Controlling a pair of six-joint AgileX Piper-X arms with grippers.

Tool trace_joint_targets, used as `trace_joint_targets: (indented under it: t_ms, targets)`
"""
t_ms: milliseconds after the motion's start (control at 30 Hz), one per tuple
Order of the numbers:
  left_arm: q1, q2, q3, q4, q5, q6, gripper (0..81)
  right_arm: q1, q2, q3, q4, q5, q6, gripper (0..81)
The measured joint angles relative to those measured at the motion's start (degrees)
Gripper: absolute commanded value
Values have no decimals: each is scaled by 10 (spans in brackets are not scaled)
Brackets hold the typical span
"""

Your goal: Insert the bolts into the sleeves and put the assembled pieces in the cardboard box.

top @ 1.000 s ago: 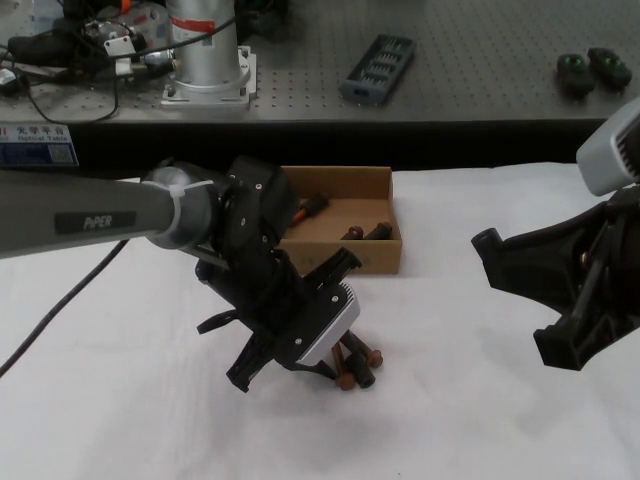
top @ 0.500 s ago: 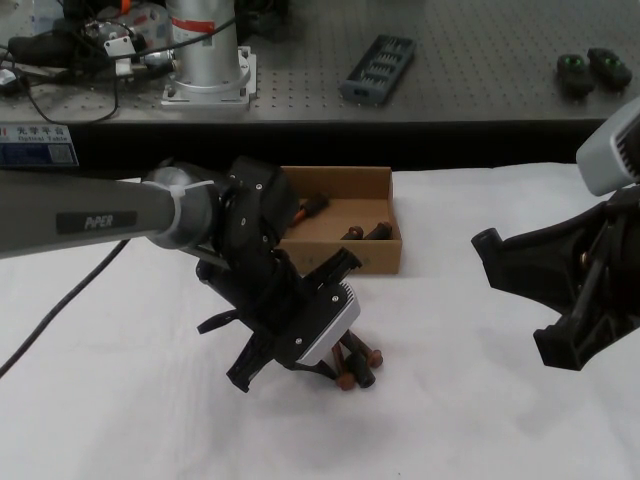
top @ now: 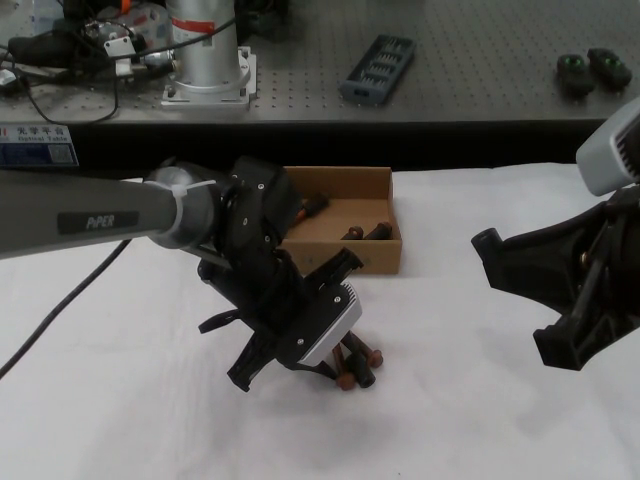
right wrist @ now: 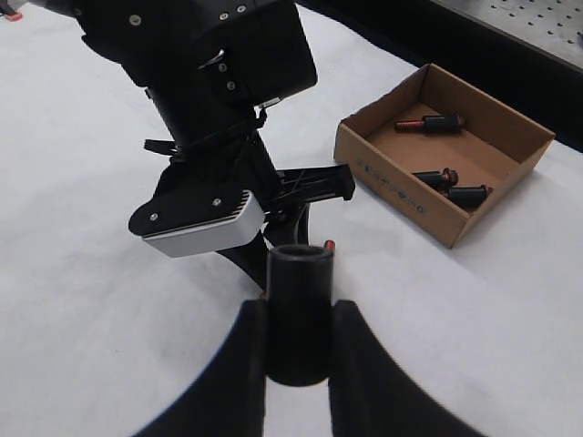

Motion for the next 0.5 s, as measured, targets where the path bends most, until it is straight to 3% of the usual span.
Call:
trace_joint_targets:
  t_ms: [500]
  targets:
    - [1,5,-35,52,-44,5,237,0,0,0,0,0,0,19]
